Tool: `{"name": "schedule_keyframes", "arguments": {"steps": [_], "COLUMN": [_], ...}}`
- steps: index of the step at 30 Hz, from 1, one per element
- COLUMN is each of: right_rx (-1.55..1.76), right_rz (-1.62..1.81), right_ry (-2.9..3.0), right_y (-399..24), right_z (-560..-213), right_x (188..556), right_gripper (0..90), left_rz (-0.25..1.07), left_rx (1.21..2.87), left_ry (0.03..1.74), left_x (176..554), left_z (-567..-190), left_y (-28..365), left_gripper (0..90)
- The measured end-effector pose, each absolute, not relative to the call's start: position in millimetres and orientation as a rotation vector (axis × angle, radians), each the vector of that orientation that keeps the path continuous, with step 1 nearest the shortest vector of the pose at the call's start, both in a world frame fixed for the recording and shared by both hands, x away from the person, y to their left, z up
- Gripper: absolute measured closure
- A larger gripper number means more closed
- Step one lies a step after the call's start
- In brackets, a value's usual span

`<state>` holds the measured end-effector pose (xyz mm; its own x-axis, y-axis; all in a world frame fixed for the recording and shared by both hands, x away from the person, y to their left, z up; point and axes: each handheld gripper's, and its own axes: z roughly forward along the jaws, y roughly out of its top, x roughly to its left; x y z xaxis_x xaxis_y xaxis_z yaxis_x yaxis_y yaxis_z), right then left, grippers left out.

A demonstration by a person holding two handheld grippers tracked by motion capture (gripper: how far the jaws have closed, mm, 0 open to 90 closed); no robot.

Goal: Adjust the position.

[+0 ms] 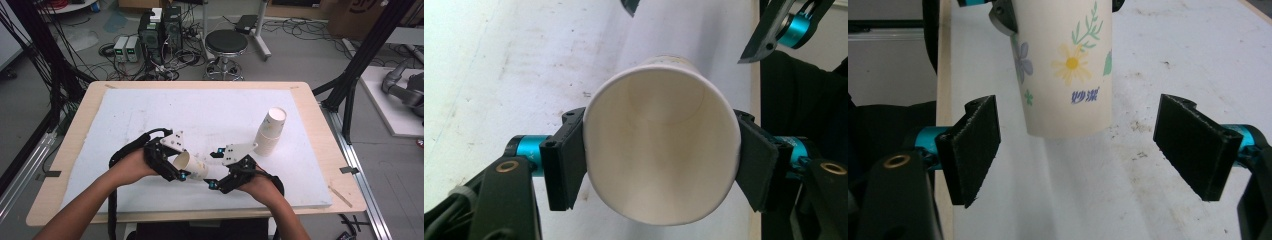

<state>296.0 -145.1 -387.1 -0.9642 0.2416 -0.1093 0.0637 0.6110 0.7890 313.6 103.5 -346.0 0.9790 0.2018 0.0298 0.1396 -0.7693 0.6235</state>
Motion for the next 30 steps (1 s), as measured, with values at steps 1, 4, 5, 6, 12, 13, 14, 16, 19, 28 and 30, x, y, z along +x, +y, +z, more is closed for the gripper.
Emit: {"name": "schedule_keyframes", "arguments": {"steps": [1,4,5,6,12,13,14,16,19,28,30], "right_rx": [0.254,0.218,0.204,0.195,0.180,0.181,0.179,0.177,0.173,0.154,0.162], "right_rz": [1.266,1.224,1.204,1.194,1.141,1.132,1.126,1.116,1.099,1.066,1.064], "right_ry": [2.639,2.676,2.687,2.696,2.736,2.745,2.750,2.757,2.761,2.785,2.787], "right_y": [-142.9,-133.8,-129.5,-127.0,-113.4,-111.2,-109.7,-106.9,-103.4,-98.8,-98.2], "right_z": [-387.0,-387.0,-386.7,-386.5,-386.9,-388.0,-388.9,-390.6,-392.8,-396.4,-397.4], "right_x": [296.5,298.4,298.9,299.3,304.3,305.2,305.7,306.7,307.9,307.7,307.7], "right_gripper": [19.3,19.3,19.3,19.3,19.4,19.4,19.5,19.7,20.3,35.0,35.6], "left_rz": [0.123,0.120,0.117,0.119,0.109,0.107,0.105,0.101,0.095,0.104,0.112], "left_rx": [2.467,2.484,2.489,2.488,2.493,2.492,2.491,2.491,2.487,2.468,2.464], "left_ry": [0.237,0.236,0.235,0.232,0.223,0.225,0.225,0.222,0.222,0.228,0.232], "left_x": [313.7,313.9,313.9,314.0,314.2,314.2,314.2,314.2,313.8,313.0,312.3], "left_z": [-345.6,-345.7,-345.4,-345.8,-346.5,-346.6,-346.8,-347.3,-348.6,-349.7,-349.9], "left_y": [102.3,98.6,98.1,97.3,95.1,94.9,94.7,94.2,93.0,90.2,89.5], "left_gripper": [30.6,30.6,30.6,30.6,30.6,30.6,30.6,30.6,30.6,30.4,29.9]}}
